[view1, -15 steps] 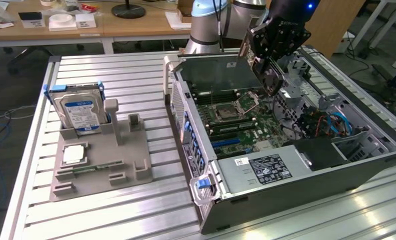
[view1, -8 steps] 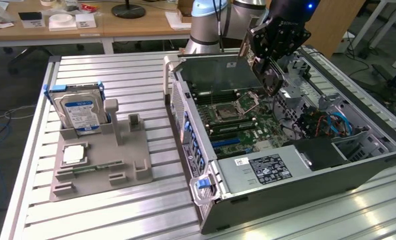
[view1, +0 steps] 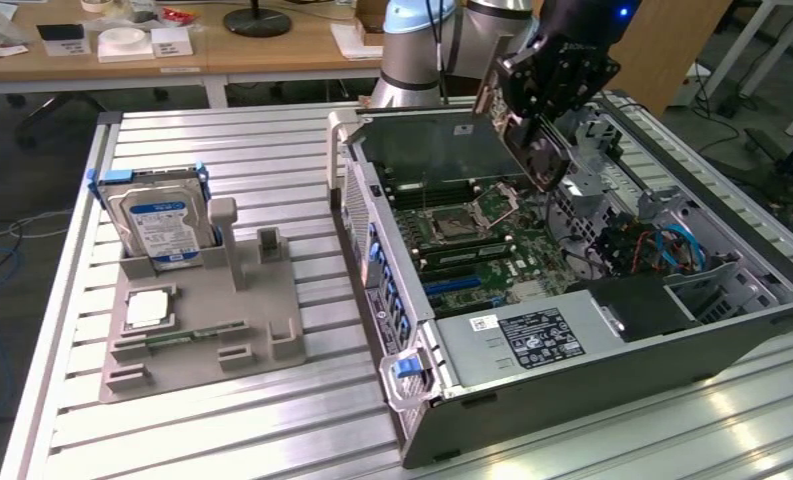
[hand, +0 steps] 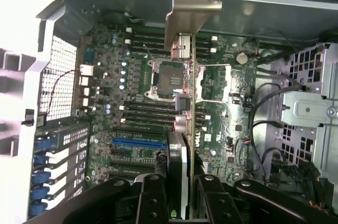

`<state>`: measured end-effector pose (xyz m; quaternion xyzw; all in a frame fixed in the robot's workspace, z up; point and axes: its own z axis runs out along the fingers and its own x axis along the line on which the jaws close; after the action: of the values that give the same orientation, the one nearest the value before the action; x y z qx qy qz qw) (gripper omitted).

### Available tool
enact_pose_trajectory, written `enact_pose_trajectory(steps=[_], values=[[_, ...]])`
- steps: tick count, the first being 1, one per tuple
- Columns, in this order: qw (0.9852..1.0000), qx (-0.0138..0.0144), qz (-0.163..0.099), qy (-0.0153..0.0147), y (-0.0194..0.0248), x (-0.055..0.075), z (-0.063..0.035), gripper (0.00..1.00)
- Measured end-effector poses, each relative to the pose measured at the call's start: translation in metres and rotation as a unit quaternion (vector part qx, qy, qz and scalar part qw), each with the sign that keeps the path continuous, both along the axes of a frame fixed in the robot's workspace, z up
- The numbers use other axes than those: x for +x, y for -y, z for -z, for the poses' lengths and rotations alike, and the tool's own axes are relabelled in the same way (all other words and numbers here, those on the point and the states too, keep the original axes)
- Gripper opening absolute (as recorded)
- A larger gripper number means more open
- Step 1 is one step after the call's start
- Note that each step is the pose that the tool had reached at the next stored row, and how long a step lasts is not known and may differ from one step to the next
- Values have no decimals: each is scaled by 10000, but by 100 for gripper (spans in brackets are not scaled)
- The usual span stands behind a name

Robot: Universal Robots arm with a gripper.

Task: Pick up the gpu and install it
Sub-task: 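Insert the gpu into the slot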

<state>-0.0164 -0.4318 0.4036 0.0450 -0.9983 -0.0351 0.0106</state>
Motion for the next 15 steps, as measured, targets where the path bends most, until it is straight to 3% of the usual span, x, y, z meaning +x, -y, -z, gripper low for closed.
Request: enact_pose_trajectory(steps=[8, 15], values=[[9990, 0, -452, 0, 2, 0, 0, 28], [9958, 0, -920, 0, 3, 0, 0, 28]])
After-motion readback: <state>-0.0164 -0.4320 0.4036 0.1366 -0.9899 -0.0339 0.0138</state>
